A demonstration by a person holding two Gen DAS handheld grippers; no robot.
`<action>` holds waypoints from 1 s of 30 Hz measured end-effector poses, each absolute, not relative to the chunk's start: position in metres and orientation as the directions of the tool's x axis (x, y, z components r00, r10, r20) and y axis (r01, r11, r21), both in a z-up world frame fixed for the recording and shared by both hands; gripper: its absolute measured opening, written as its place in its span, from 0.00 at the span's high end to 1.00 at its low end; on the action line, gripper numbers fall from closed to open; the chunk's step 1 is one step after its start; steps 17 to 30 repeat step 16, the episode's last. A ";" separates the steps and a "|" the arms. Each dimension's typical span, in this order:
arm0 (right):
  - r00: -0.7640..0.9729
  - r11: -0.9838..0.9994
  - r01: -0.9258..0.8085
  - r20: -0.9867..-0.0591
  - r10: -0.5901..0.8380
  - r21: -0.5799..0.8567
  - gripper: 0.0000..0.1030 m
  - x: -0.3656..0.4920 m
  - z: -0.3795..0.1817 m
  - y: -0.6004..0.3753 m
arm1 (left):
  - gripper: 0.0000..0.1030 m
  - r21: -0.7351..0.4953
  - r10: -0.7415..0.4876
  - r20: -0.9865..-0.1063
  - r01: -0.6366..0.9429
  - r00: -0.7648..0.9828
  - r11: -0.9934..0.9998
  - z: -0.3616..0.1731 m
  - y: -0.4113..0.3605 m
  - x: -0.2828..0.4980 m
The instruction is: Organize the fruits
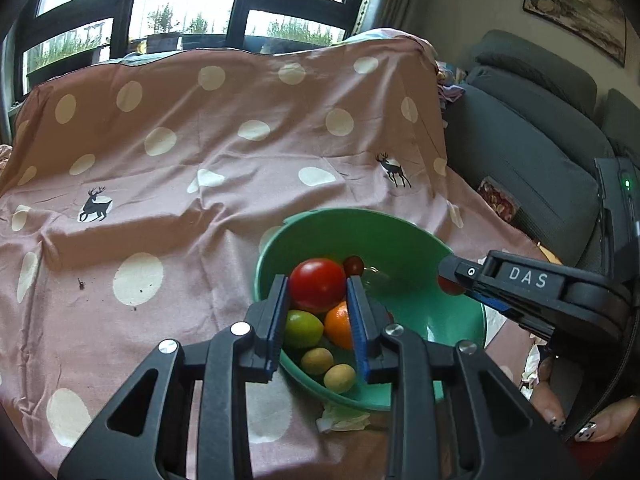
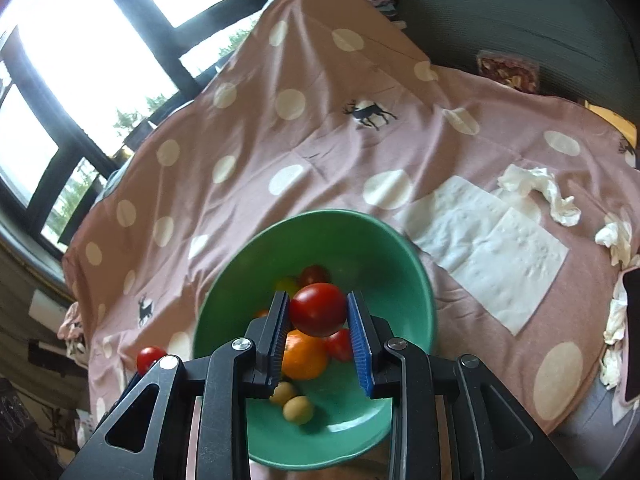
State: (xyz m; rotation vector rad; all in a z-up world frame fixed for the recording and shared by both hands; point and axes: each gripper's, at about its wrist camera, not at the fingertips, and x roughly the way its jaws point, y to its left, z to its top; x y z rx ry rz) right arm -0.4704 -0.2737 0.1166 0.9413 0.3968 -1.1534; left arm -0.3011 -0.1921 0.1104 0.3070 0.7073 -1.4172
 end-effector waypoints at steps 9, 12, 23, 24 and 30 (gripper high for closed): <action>0.325 0.037 0.924 -0.732 -0.598 0.380 0.47 -0.479 0.112 -0.277 | 0.14 -0.170 -0.800 -0.599 0.974 0.017 0.148 0.108 -0.188 -0.308; 0.299 0.033 0.935 -0.733 -0.610 0.354 0.47 -0.478 0.114 -0.275 | 0.14 -0.178 -0.799 -0.601 0.972 0.015 0.152 0.107 -0.187 -0.309; 0.279 0.035 0.943 -0.731 -0.623 0.331 0.47 -0.476 0.118 -0.274 | 0.14 -0.198 -0.800 -0.599 0.965 0.017 0.169 0.109 -0.182 -0.305; 0.279 0.035 0.943 -0.731 -0.623 0.331 0.47 -0.476 0.118 -0.274 | 0.14 -0.198 -0.800 -0.599 0.965 0.017 0.169 0.109 -0.182 -0.305; 0.279 0.035 0.943 -0.731 -0.623 0.331 0.47 -0.476 0.118 -0.274 | 0.14 -0.198 -0.800 -0.599 0.965 0.017 0.169 0.109 -0.182 -0.305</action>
